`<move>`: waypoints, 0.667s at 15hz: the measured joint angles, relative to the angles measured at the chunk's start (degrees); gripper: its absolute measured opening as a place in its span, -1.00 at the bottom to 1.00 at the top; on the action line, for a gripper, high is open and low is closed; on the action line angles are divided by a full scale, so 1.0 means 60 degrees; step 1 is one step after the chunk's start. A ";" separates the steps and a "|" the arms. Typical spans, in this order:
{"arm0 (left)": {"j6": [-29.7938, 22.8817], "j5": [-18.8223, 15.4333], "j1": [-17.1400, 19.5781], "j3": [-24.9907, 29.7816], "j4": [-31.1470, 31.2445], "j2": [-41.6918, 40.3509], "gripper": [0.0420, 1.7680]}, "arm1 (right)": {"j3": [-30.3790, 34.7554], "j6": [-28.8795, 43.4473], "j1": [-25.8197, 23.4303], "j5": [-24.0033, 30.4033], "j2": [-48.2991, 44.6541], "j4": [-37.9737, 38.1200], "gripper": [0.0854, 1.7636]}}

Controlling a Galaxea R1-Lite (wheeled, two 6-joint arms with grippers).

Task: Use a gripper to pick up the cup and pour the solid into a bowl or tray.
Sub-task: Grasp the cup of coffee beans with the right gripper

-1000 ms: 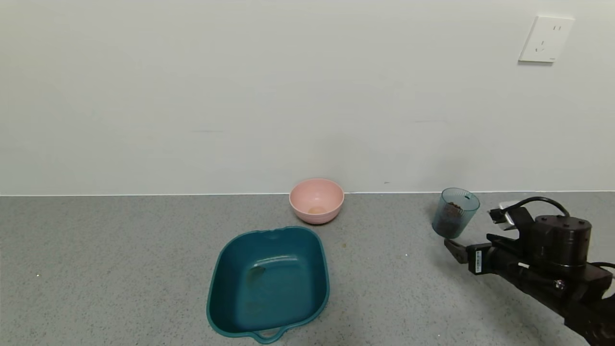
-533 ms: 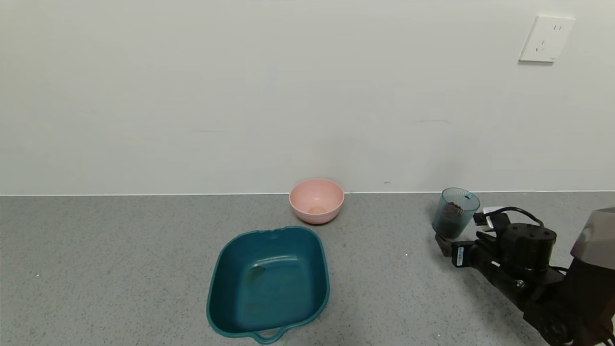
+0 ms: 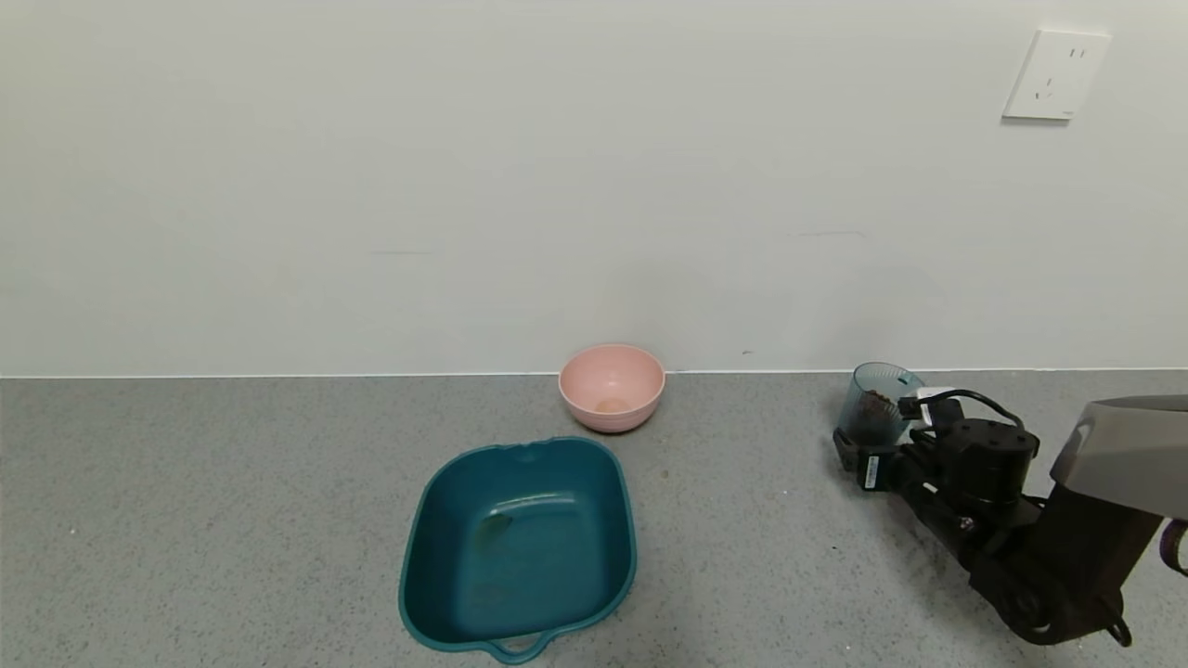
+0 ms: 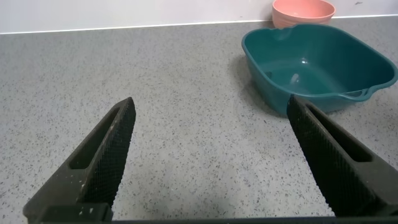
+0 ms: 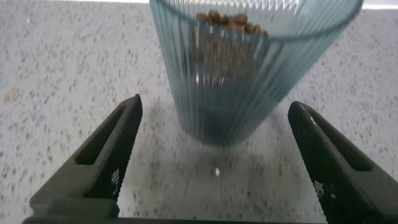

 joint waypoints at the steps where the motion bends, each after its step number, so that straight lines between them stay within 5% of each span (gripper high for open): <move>1: 0.0000 0.0000 0.0000 0.0000 -0.0004 0.0000 0.98 | -0.0158 0.0008 -0.0012 -0.0110 0.0063 -0.0022 0.94; 10: 0.0000 0.0000 0.0000 0.0000 -0.0004 0.0000 0.98 | -0.1371 0.0014 0.0043 -0.0648 0.0536 0.0014 0.94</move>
